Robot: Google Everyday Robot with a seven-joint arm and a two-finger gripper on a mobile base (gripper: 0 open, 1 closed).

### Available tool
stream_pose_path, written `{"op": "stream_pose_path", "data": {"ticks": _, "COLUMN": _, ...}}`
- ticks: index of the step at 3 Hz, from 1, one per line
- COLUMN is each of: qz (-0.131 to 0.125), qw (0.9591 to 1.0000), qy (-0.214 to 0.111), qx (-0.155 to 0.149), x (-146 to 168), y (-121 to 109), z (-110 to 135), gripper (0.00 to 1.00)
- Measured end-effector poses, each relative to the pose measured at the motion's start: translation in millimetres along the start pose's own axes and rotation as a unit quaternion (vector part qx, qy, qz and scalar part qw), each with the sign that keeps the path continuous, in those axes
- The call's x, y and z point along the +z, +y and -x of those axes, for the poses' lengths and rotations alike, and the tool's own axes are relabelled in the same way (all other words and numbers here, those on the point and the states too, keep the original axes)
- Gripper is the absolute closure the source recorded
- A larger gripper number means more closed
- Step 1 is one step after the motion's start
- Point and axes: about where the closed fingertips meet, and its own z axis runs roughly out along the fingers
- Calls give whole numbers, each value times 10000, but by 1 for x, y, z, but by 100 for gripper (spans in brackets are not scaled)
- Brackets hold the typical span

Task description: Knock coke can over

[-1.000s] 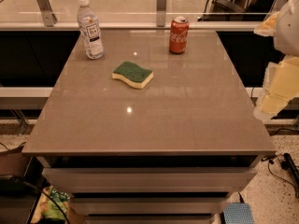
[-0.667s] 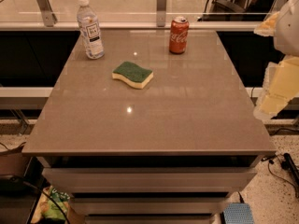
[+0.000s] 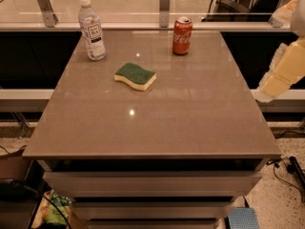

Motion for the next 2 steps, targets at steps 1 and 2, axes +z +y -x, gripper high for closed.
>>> {"op": "stream_pose_path", "data": {"ticks": 1, "qz": -159, "qw": 9971, "qy": -485, "qx": 556, "x": 6, "y": -22, "z": -2, "gripper": 0}}
{"op": "stream_pose_path", "data": {"ticks": 2, "qz": -224, "qw": 9900, "qy": -1041, "qx": 926, "x": 23, "y": -46, "z": 2, "gripper": 0}}
